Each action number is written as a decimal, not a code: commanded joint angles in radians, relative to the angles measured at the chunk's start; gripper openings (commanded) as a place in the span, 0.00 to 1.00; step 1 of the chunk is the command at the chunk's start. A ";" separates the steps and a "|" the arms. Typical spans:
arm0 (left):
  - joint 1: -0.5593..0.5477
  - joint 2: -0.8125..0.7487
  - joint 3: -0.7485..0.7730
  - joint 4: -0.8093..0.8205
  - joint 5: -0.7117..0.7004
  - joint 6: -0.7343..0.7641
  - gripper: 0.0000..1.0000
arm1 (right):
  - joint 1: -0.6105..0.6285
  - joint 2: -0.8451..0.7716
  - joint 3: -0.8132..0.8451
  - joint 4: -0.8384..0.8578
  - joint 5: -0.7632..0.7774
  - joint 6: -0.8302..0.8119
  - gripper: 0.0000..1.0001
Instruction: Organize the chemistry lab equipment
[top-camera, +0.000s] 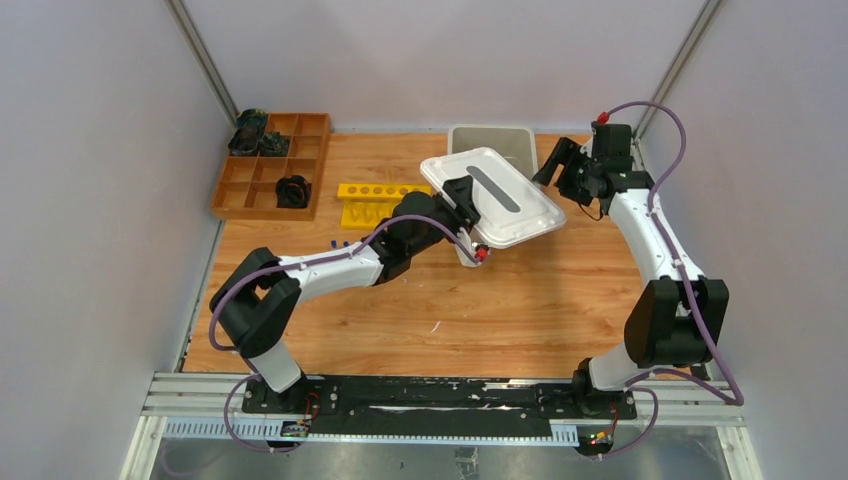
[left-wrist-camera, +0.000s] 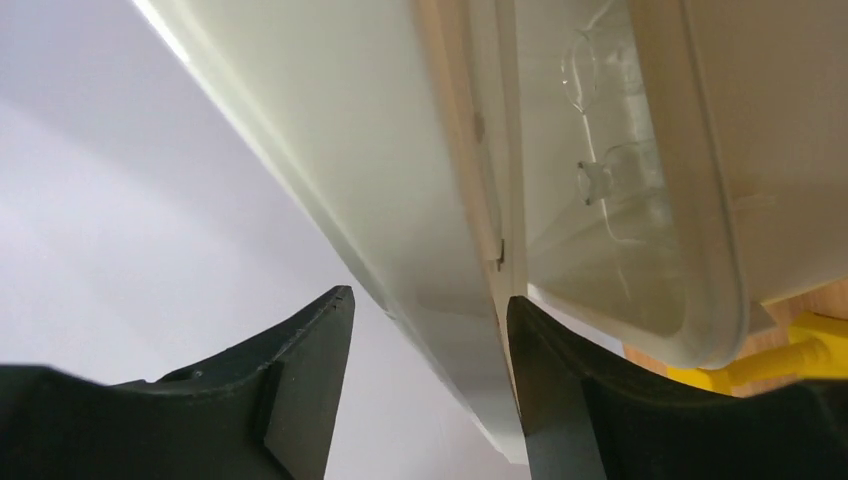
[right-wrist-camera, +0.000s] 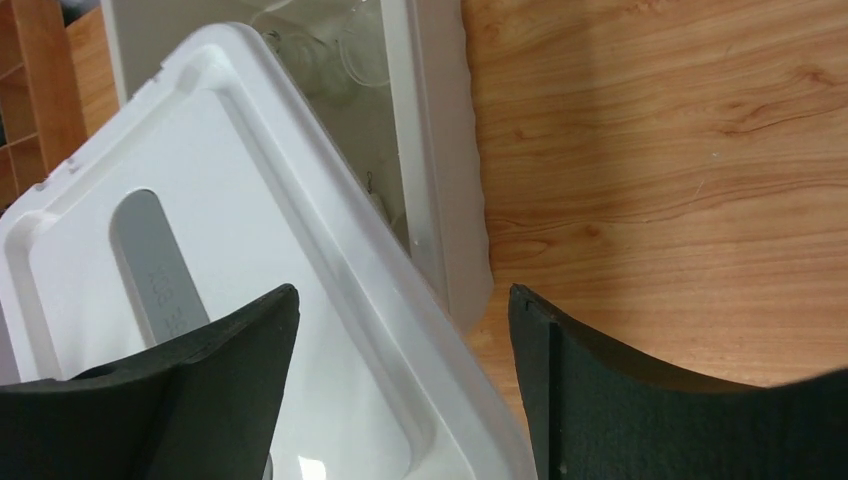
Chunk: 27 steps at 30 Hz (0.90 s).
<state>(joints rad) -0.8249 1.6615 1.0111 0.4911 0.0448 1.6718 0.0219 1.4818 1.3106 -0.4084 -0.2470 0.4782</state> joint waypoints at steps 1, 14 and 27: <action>-0.006 0.012 -0.028 0.027 -0.012 -0.003 0.64 | -0.007 0.033 0.021 0.022 -0.012 -0.049 0.79; -0.016 -0.019 -0.149 -0.048 -0.042 0.034 0.84 | 0.000 0.044 -0.028 0.020 -0.085 -0.065 0.76; -0.016 -0.060 -0.049 -0.367 -0.001 0.015 0.97 | 0.021 0.114 0.007 -0.057 -0.121 -0.128 0.70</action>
<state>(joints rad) -0.8337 1.6222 0.9264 0.4114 0.0128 1.7107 0.0299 1.5814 1.2930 -0.4118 -0.3603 0.3954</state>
